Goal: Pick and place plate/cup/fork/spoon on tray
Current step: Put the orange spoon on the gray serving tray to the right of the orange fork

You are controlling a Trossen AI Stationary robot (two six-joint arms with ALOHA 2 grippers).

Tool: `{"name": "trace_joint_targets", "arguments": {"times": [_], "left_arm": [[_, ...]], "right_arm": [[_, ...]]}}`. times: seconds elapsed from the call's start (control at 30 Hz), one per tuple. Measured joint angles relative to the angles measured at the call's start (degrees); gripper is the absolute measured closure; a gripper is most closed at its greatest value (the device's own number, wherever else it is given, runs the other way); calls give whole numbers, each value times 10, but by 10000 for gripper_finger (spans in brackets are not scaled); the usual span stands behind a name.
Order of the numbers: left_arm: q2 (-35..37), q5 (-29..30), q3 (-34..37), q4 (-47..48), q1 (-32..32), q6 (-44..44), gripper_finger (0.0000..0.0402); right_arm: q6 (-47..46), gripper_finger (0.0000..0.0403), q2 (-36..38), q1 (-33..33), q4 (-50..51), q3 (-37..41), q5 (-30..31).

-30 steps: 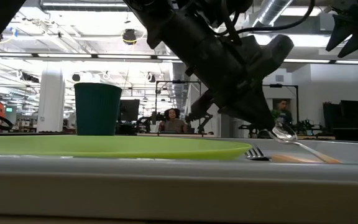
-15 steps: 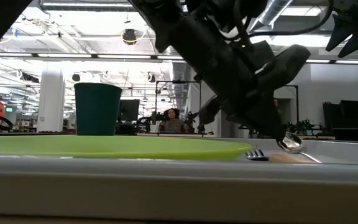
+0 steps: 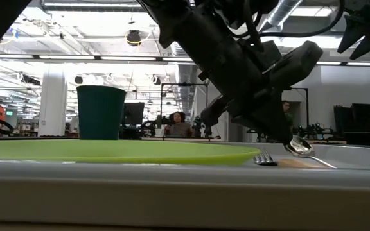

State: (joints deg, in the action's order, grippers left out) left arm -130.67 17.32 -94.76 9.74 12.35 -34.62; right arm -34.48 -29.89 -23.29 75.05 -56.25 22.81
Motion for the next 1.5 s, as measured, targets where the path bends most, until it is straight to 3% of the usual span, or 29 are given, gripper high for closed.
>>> {"name": "trace_joint_targets", "arguments": {"times": [0.77,1.5], "left_arm": [[1,20,0,9,4,-72,401],[1,-5,0,7,4,-86,401]], "right_arm": [[0,121,0,0,0,0,0],[-1,121,0,0,0,0,0]]}}
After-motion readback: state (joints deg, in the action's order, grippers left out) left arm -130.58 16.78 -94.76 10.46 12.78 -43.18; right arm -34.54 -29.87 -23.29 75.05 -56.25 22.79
